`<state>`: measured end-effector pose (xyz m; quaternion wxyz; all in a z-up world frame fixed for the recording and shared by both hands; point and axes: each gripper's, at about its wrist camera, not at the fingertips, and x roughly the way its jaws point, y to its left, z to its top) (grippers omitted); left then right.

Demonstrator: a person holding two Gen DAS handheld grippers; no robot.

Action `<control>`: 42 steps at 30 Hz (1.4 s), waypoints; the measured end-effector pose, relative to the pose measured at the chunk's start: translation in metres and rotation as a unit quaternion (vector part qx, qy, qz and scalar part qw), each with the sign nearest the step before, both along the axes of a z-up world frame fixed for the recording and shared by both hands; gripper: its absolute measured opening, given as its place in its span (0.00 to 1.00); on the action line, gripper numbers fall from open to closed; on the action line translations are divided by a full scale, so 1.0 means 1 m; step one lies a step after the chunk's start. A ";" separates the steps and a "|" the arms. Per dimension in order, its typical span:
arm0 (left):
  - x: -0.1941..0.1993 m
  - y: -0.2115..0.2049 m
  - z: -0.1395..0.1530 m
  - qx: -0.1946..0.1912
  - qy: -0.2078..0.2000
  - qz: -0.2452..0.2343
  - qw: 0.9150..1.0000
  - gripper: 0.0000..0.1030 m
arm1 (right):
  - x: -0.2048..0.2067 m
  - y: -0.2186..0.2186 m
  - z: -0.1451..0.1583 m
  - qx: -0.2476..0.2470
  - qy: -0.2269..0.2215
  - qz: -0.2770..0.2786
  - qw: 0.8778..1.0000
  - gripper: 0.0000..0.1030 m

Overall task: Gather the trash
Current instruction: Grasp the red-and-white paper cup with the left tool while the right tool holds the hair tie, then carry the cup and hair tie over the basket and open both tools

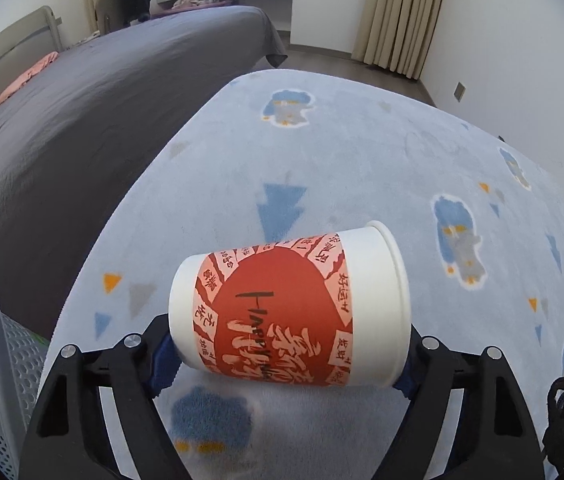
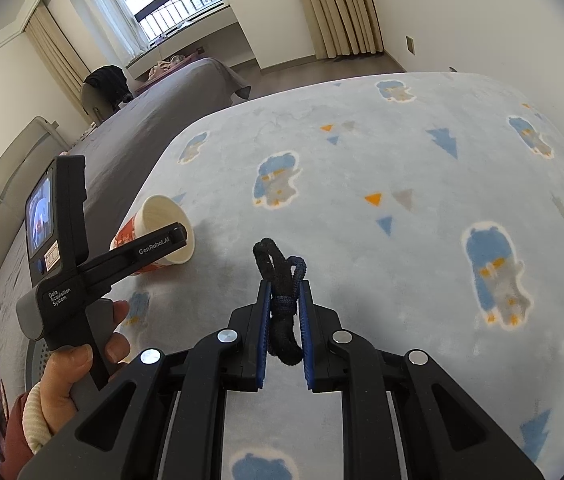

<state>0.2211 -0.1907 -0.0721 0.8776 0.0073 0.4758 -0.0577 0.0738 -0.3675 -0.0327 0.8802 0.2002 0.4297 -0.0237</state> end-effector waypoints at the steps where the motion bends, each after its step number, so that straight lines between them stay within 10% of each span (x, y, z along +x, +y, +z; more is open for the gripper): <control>1: -0.001 0.001 0.000 -0.002 -0.002 0.000 1.000 0.76 | 0.000 0.000 0.000 0.000 0.000 0.000 1.000 0.13; 22: -0.073 0.051 0.047 -0.020 -0.049 -0.025 0.998 0.76 | 0.000 0.022 0.018 -0.005 -0.018 0.018 1.000 0.13; 42: -0.149 0.183 0.101 0.011 -0.108 0.033 0.994 0.76 | 0.006 0.148 0.063 0.007 -0.073 0.120 0.990 0.13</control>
